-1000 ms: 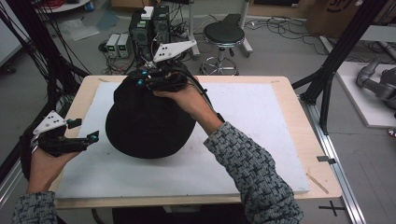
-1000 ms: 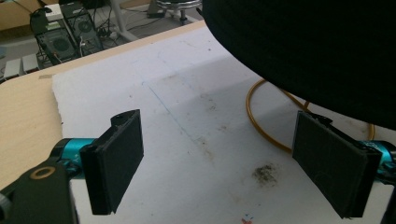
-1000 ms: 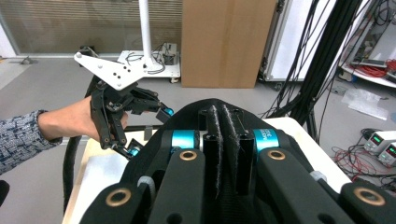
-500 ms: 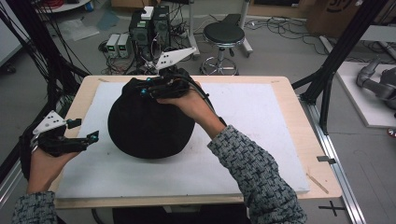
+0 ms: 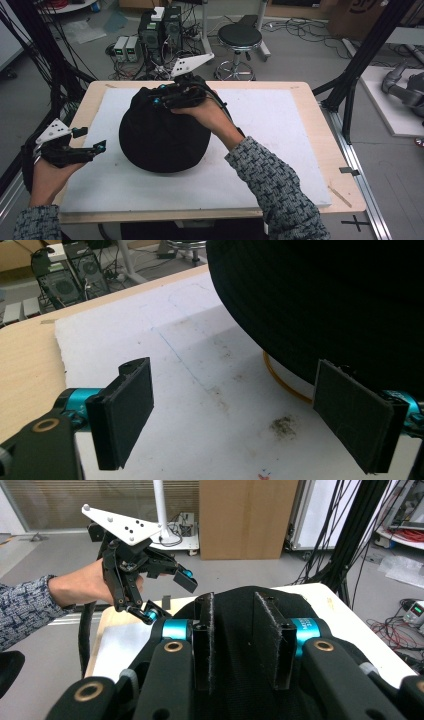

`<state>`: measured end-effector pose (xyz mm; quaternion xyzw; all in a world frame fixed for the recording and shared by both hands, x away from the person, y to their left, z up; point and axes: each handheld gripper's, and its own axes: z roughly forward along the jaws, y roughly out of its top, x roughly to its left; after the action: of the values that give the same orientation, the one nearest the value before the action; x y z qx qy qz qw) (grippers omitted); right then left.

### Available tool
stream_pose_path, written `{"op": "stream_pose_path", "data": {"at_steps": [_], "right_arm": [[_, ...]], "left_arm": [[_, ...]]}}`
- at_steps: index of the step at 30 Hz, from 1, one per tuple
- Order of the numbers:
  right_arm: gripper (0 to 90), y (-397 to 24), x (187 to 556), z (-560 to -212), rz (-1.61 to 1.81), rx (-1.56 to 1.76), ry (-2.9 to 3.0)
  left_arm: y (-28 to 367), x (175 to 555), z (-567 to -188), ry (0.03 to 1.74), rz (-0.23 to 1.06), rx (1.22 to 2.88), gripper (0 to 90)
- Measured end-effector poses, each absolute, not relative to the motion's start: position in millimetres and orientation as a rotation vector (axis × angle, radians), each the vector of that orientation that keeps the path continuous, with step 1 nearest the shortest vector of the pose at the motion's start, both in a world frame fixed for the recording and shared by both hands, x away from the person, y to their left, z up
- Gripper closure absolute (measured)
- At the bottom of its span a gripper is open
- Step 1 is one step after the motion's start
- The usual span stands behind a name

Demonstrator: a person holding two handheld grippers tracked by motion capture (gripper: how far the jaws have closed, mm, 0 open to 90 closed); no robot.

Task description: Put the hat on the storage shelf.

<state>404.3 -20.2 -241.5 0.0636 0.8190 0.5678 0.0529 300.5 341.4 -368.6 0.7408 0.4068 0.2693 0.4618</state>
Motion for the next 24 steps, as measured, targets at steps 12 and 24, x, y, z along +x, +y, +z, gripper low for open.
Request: {"op": "stream_pose_path", "data": {"at_steps": [12, 24], "right_arm": [[67.4, -23.0, 402.7, -241.2, 1.724, 0.207, 2.494], [57.4, -29.2, 405.0, -239.8, 1.749, 0.244, 2.482]], "left_arm": [[341.0, 301.1, -368.5, 0.999, 0.662, 1.824, 17.1], [340.7, 301.6, -368.4, 0.996, 0.66, 1.823, 17.0]]}}
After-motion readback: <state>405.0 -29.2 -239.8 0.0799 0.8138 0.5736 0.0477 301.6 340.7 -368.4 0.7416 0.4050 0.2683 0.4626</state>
